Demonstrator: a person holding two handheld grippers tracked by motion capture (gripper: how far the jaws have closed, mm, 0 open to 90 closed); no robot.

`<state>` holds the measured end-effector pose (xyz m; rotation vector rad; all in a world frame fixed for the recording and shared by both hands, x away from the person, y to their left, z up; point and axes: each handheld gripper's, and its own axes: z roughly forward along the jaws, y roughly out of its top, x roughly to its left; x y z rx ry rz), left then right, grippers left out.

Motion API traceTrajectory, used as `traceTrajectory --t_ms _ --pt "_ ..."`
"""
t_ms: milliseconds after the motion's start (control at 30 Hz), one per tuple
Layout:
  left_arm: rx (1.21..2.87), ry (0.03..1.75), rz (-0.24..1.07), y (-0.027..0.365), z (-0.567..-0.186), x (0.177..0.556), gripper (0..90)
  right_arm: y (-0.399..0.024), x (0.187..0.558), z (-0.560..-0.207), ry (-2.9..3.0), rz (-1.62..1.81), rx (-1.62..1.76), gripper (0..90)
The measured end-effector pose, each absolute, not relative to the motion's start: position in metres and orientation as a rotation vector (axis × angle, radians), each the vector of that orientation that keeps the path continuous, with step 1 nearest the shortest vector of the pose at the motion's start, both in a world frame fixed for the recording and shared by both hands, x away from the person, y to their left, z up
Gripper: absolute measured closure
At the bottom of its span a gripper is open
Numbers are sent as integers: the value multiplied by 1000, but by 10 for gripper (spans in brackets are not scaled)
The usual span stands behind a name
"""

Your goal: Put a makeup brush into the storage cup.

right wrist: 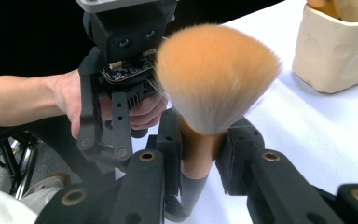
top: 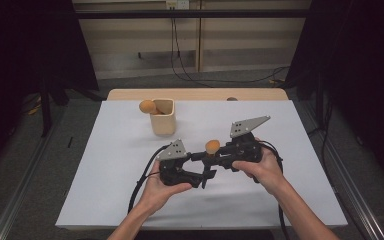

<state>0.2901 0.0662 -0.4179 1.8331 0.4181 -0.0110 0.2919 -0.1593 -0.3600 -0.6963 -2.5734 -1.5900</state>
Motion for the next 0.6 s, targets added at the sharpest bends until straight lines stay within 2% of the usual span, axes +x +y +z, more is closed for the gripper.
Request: traceTrajectory --t_ms 167,333,600 --pt "1825 402 -22 67 -418 290 459 -159 294 -361 -2571 -1598 -707 730" --pt "1804 402 -54 69 -418 291 544 -160 295 -362 -2565 -1605 -708 730" --pt "1794 390 -66 69 -418 291 627 -162 294 -363 -2554 -1616 -726 730"
